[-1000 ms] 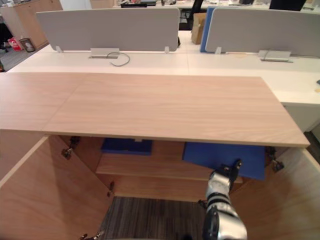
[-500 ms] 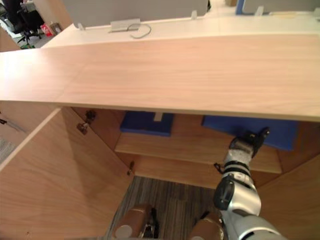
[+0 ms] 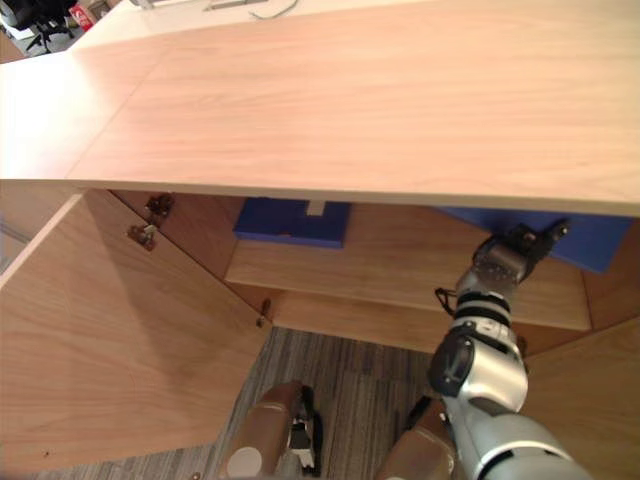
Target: Walk over to the cabinet, pick up the folder, carry it to the office cabinet, place the folder inside the office cabinet, then close the office cabinet door
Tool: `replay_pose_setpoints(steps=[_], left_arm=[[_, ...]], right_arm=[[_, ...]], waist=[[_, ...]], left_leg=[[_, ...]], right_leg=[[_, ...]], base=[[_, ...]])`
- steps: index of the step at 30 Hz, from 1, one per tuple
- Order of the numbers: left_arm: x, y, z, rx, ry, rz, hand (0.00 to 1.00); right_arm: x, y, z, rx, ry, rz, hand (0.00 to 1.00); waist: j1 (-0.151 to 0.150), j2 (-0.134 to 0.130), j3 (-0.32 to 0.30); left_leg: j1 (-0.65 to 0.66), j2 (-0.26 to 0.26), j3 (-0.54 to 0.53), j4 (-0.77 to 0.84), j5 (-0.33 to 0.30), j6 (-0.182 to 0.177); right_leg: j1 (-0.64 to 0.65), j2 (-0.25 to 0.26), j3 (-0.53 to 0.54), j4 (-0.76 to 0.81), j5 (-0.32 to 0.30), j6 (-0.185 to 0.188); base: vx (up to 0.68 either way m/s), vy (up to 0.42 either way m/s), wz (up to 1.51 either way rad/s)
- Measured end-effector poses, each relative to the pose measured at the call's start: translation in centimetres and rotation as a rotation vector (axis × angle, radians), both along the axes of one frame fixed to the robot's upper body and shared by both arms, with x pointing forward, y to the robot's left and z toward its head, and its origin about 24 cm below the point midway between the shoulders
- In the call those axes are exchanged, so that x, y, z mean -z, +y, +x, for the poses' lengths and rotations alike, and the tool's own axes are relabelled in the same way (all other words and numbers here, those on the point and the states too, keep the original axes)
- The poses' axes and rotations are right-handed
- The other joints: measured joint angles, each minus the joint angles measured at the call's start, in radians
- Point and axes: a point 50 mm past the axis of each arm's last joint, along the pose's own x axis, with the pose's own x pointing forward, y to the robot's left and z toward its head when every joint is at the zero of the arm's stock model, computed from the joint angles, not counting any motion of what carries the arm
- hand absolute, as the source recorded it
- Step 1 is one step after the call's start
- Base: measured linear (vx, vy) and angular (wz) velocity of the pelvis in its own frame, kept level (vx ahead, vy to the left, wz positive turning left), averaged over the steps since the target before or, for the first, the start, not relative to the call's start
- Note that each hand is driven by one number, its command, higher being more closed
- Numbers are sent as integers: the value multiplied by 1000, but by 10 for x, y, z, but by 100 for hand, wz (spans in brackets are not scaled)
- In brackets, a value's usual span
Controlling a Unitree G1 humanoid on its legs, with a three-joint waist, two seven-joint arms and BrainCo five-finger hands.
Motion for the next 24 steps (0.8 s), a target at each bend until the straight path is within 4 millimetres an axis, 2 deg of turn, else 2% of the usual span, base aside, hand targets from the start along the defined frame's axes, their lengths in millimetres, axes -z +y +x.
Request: replay_pose_setpoints(steps=[4,9,15,18,19,24], left_arm=[[-1,1,3,-1,-11,4,0],[-2,3,8,-8,-32,15,0],[-4,11,10,-59,-53,37,0],[-5,12,13,-61,-61,39,0],[-5,12,13,-65,-60,41,0],[-5,14,14,-85,-69,41,0]], right_arm=[[-34,-13,3,-29,-7,-144,100],[-75,-11,12,-103,17,-370,100],[-87,-9,14,-103,-18,-368,100],[-86,-10,14,-101,-19,-355,100],[-84,-9,14,-104,-18,-351,0],[-77,-9,13,-96,-13,-330,0]], waist=[[2,-1,2],[2,-1,11],[5,-1,48],[9,-1,54],[9,-1,54],[15,-1,54]], left_leg=[[-47,7,3,9,0,0],[-69,15,15,13,0,0],[-143,10,13,90,-1,-1],[-172,2,13,119,-10,-3],[-181,2,13,130,-18,2],[-209,3,10,160,-26,5]], right_leg=[[-50,4,3,9,2,-5],[-81,0,3,17,1,-7],[-133,-37,2,87,-19,-15],[-160,-56,9,122,-37,-13],[-167,-60,10,136,-45,-11],[-191,-75,11,175,-63,-19]], base=[[51,-14,-3],[60,-28,-3],[-1,-15,17],[-35,-17,17],[-32,-24,15],[-2,-27,9]])
